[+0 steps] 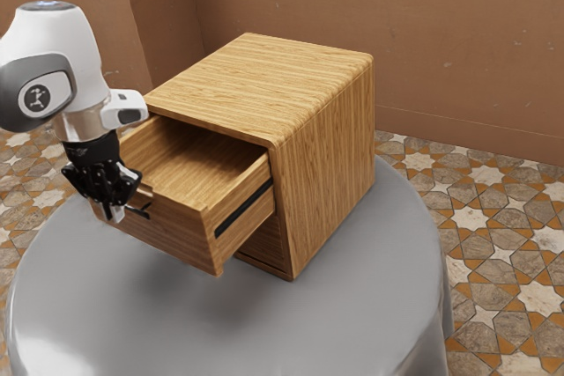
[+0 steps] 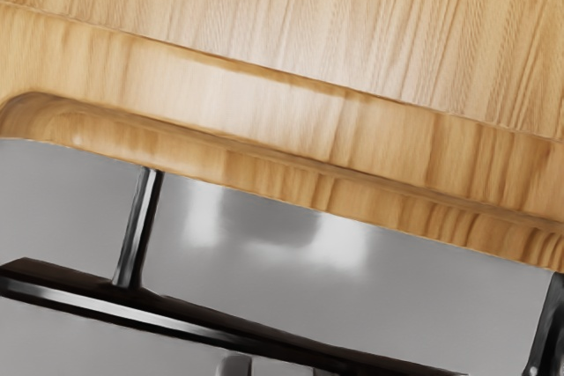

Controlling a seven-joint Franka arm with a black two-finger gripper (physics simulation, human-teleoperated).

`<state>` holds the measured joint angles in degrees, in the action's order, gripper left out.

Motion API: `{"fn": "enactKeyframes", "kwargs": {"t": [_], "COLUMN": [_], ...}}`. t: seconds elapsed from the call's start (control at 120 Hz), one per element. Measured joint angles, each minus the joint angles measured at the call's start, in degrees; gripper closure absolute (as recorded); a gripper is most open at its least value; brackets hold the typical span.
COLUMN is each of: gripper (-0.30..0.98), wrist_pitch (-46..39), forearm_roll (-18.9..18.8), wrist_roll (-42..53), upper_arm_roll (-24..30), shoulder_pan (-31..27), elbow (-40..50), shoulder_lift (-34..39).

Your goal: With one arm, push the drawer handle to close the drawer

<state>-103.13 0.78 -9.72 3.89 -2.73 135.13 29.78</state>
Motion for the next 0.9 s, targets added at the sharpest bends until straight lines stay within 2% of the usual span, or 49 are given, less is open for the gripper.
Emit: {"fn": "enactKeyframes", "kwargs": {"t": [0.375, 0.9], "gripper": [0.69, 0.69], "wrist_pitch": [-1.4, -3.8], "forearm_roll": [-0.3, -0.8], "wrist_roll": [-0.3, 0.0], "upper_arm_roll": [0.5, 0.8], "shoulder_pan": [0.0, 0.0], "elbow": [-9.1, -17.6], "shoulder_lift": [-10.2, -20.2]}}
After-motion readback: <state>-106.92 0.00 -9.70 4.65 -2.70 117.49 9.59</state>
